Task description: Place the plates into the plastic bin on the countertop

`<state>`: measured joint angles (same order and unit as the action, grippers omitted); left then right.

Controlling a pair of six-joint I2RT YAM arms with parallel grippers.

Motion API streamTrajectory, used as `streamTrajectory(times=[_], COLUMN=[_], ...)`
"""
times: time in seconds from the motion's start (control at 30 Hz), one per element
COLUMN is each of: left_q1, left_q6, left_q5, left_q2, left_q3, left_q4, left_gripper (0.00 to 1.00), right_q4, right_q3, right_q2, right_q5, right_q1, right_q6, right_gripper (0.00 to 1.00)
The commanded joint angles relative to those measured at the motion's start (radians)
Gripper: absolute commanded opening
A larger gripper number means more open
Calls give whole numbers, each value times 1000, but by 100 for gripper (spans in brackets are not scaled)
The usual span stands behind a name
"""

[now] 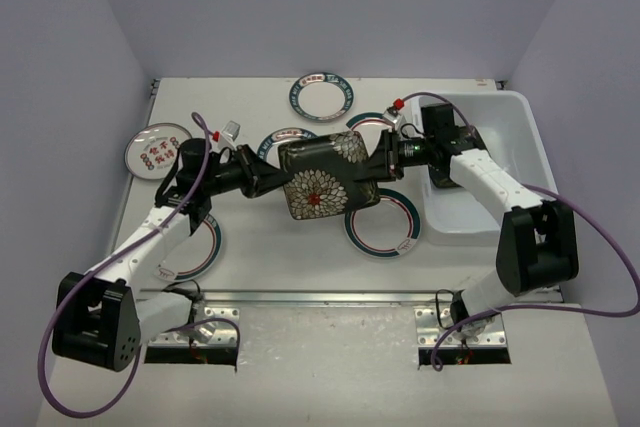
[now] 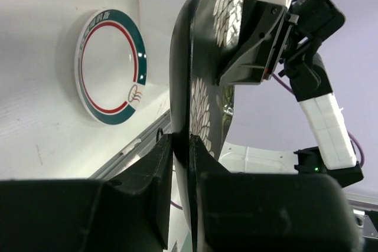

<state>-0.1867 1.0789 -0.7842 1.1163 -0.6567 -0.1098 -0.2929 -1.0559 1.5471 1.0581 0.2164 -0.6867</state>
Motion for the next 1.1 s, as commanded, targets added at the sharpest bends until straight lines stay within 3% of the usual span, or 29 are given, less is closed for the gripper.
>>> streamTrajectory(times=[0.0, 0.03, 0.07, 0.1, 0.17, 0.2, 0.3, 0.37, 0.43, 0.57, 0.73, 0.87, 1.07], left_q1=[-8, -8, -8, -8, -7, -7, 11, 25, 54, 58, 58, 58, 58], left_q6=[33, 27, 0, -33, -188, -300, -408, -439, -464, -500, -521, -537, -562], left_q5=[-130, -134, -137, -128, -28, 63, 464, 574, 579, 542, 545, 511, 483], left_q2=[-13, -8, 0, 5, 11, 15, 27, 23, 0, -22, -59, -62, -59], left_q3=[-102, -110, -135, -161, -254, -318, -480, -504, -481, -402, -322, -288, -260], left_q4=[-187, -186, -165, -87, 153, 307, 617, 726, 737, 708, 670, 668, 673], left_gripper=[0, 0, 7, 28, 84, 100, 100, 100, 100, 100, 100, 100, 100], right_q4=[151, 154, 154, 153, 153, 153, 152, 150, 142, 117, 90, 105, 160], right_q3=[-15, -16, -13, -8, 20, 40, 95, 137, 187, 242, 333, 349, 342], right_q2=[-36, -40, -52, -67, -109, -138, -238, -311, -399, -523, -590, -538, -434], right_q5=[21, 10, -19, -53, -123, -192, -332, -421, -514, -762, -1148, -1270, -1296], right_q1=[17, 17, 16, 12, -9, -28, -151, -231, -342, -444, -451, -454, -454], right_q6=[-92, -97, -109, -120, -168, -210, -328, -407, -484, -570, -701, -733, -726], right_gripper=[0, 0, 0, 0, 0, 0, 0, 0, 0, 0, 0, 0, 0])
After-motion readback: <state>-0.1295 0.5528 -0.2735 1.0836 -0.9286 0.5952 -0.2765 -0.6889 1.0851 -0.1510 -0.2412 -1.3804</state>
